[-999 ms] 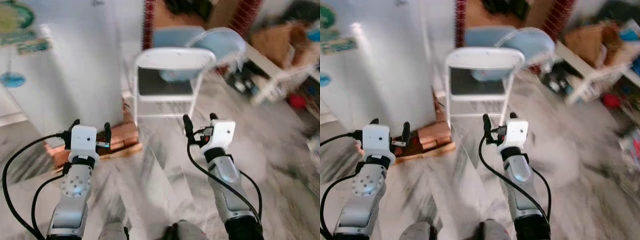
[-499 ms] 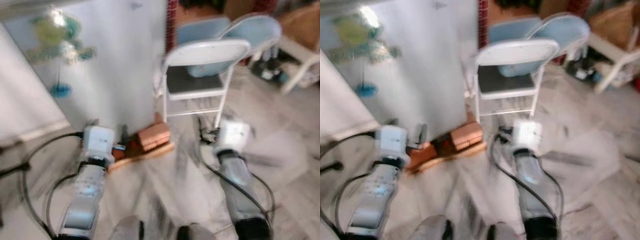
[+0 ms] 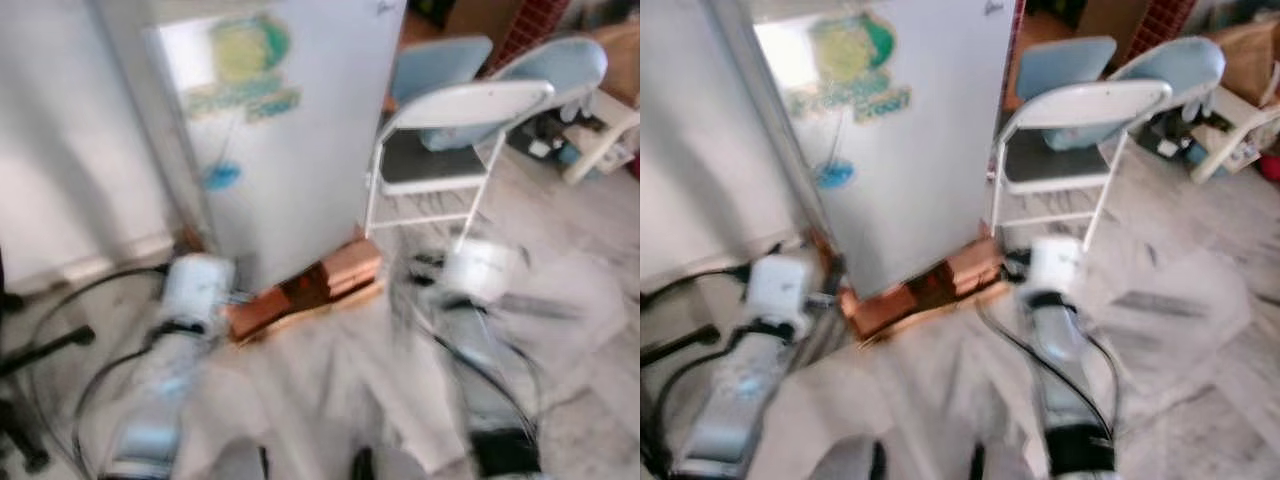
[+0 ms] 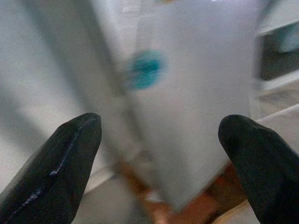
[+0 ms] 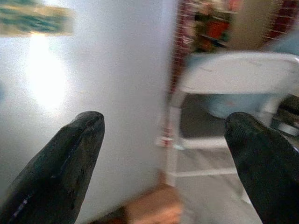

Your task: Restocking fridge

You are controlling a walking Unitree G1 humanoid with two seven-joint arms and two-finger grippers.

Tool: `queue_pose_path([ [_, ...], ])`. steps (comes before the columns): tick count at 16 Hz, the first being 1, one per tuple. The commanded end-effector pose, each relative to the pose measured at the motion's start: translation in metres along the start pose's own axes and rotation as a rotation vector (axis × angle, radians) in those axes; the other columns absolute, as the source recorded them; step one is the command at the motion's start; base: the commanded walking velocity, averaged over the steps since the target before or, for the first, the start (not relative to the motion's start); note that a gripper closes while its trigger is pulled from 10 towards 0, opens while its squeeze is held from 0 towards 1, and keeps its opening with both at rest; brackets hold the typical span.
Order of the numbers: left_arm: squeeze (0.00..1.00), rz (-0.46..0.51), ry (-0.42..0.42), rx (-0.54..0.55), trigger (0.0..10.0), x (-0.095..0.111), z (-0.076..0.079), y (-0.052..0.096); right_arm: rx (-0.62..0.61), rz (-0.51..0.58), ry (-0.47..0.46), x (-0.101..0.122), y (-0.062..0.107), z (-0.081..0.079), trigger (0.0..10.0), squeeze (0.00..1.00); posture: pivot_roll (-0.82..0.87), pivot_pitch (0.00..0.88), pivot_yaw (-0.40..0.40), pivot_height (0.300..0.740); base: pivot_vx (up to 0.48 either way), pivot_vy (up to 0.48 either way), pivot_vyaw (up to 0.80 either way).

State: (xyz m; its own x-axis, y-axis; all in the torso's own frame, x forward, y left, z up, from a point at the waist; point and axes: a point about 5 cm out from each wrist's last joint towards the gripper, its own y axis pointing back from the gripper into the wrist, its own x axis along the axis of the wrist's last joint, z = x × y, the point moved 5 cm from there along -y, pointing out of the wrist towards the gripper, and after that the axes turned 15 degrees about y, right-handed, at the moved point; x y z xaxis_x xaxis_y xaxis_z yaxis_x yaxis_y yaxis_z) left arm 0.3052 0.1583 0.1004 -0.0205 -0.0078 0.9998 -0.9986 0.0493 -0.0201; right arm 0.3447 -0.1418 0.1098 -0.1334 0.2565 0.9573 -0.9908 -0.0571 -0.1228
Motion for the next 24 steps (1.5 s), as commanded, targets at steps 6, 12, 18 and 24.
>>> queue_pose_path([
  [6, 0.0, 0.004, -0.004, -0.078, 10.0, -0.001, 0.014, 0.006, 0.043, -0.028, 0.049, -0.008, 0.001, 0.003, 10.0, 0.0, 0.16, 0.137, -0.048, 0.74, 0.041, 0.459, -0.13],
  [12, 0.0, 0.033, -0.027, -0.069, 10.0, 0.002, 0.013, 0.007, 0.043, -0.021, 0.057, -0.007, 0.001, 0.005, 10.0, 0.0, 0.16, 0.14, -0.051, 0.74, 0.222, 0.111, -0.8],
  [18, 0.0, 0.038, -0.004, -0.085, 10.0, 0.002, 0.019, 0.013, 0.043, -0.024, 0.056, -0.008, 0.002, 0.005, 10.0, 0.0, 0.16, 0.153, -0.051, 0.74, 0.136, 0.198, -0.6],
  [24, 0.0, 0.02, 0.041, -0.037, 10.0, -0.002, 0.013, 0.02, 0.038, -0.042, 0.062, -0.013, 0.009, 0.008, 10.0, 0.0, 0.16, 0.162, -0.059, 0.74, 0.0, 0.0, 0.0],
])
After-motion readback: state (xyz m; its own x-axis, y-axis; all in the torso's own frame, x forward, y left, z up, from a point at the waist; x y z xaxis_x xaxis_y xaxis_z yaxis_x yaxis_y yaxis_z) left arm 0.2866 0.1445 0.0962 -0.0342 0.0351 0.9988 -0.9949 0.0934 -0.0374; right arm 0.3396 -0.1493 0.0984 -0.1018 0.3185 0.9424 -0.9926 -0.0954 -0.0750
